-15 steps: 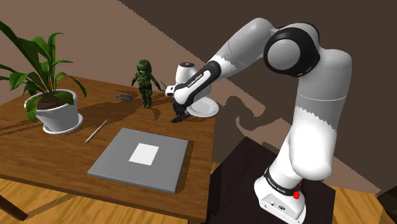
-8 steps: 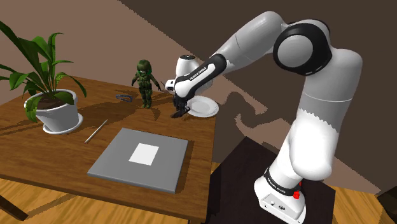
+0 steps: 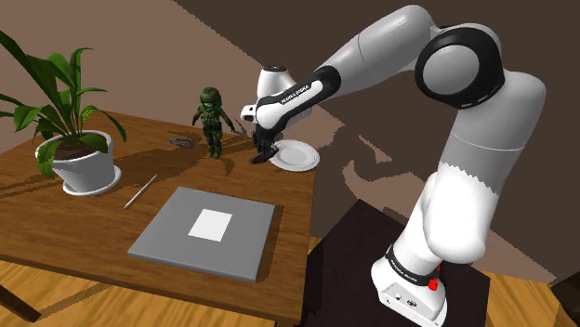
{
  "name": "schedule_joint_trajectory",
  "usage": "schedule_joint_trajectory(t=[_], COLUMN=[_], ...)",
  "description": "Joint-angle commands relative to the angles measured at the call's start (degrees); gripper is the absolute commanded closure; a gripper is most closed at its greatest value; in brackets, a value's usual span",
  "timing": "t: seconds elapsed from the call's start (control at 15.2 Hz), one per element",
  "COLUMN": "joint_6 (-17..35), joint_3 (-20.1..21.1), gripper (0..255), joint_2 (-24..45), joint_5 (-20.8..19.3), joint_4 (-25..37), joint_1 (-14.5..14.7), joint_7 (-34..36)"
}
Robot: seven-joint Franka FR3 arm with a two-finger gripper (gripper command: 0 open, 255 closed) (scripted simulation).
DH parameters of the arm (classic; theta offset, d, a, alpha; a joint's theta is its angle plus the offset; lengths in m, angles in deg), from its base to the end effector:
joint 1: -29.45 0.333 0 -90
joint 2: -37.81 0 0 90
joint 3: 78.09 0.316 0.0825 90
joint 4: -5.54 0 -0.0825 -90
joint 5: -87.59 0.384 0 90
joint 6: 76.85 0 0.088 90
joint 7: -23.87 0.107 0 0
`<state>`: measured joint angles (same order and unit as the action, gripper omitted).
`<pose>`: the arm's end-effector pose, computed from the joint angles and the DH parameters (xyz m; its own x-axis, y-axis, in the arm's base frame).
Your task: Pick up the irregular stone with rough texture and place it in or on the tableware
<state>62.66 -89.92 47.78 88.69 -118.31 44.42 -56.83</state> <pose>0.5674 0.0327 0.3279 0.1166 0.9932 -0.0047 0.9877 -0.1155 0.1052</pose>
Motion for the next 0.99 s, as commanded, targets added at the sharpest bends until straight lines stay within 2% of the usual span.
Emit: schedule_joint_trajectory(t=[0.0, 0.46, 0.92], joint_6=[-1.4, -1.5, -2.9], joint_3=[-0.1, -3.5, -6.4], gripper=[255, 255, 255], joint_2=[-1.0, -0.4, 2.6], joint_5=[-0.3, 2.2, 5.5], joint_4=[0.4, 1.1, 5.1], joint_1=[0.0, -6.0, -12.4], joint_7=[0.1, -11.0, -22.2])
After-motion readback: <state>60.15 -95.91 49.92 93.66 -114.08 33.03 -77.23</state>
